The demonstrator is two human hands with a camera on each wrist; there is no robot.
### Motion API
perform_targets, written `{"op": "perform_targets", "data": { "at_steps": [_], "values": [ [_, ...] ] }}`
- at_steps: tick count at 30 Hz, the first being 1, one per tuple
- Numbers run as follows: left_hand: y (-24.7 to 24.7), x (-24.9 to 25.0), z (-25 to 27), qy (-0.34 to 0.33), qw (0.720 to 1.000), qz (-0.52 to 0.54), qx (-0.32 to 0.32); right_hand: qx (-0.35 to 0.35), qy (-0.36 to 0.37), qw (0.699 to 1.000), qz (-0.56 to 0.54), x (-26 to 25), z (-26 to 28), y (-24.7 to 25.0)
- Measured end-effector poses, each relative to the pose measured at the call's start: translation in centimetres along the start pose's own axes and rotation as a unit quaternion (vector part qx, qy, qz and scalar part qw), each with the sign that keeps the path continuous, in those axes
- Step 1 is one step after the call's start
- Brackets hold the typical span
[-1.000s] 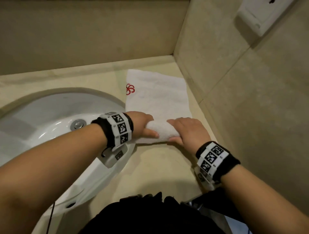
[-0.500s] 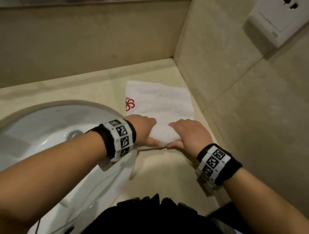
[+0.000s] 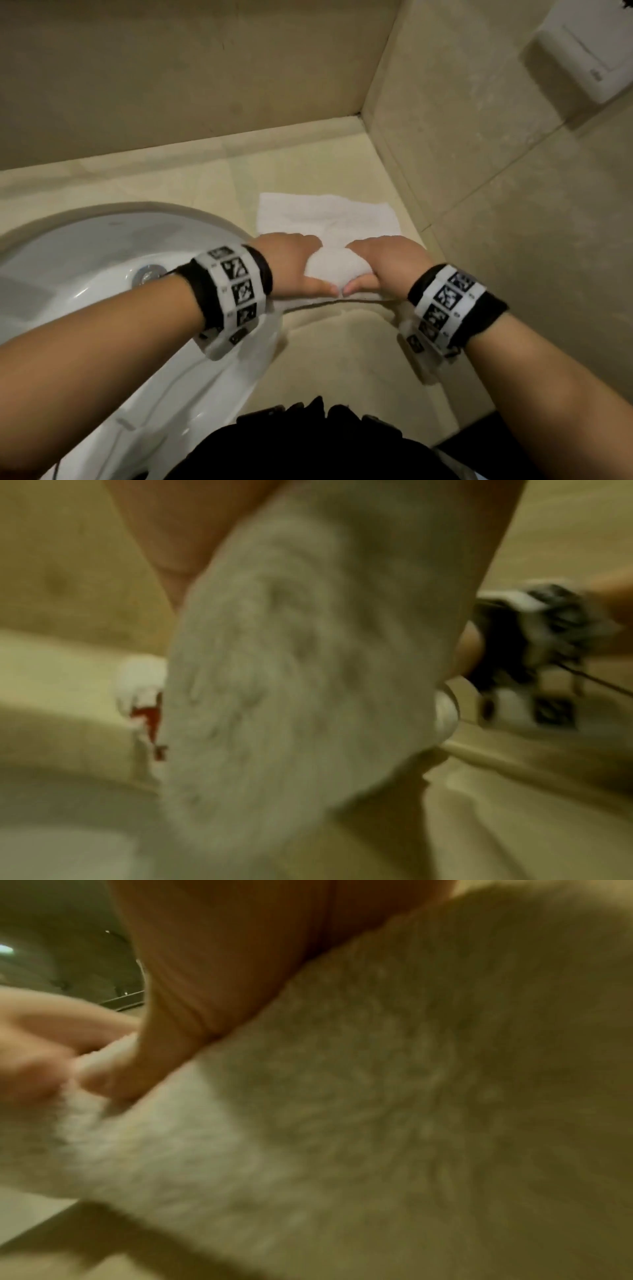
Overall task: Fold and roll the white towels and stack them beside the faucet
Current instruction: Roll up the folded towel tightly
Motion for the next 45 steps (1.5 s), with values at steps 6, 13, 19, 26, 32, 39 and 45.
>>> {"op": "perform_targets", "data": {
  "at_steps": [6,13,19,26,32,39,45],
  "values": [
    [0.8,-1.1,0.6,0.0,0.995,-0.082,0.048,0.036,0.014,0.998,0.043,-0.1,-0.8,1.4],
    [-0.6,-0.9,-0.6,0.022,0.996,0.051,-0.076,0.054,0.02,0.995,0.076,-0.4,0.6,0.6],
    [1.0,1.4,0.6,-0.033,0.975,-0.198,0.095,-0.029,-0.004,1.0,-0.001,0.6,-1.4,1.7],
    [-0.6,-0.5,-0.9,-0.009,0.985,0.099,-0.139,0.06,0.025,0.993,0.097,-0.4,1.5,1.1],
    [1.6,1.2,2.6,-0.051,0.967,-0.203,0.147,-0.089,-0.021,0.994,-0.057,0.4,-0.6,1.0],
    [2.9,-1.1,-1.3,-0.041,0.985,-0.15,0.073,0.172,-0.015,0.983,0.063,0.7,2.3,2.6],
    [3.1,-1.0,-0.6,-0.049,0.96,-0.249,0.12,0.127,-0.06,0.99,0.016,4.3,1.8,1.2]
  ]
}}
Point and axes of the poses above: each hand's wrist, its own z-axis away from the middle knuckle, its own y-axis out of the back of the hand, x = y × z, the point moved 9 cm from there along -z, towards the middle knuckle, and after that the axes turned 2 degrees about -z, right-handed, at the moved point
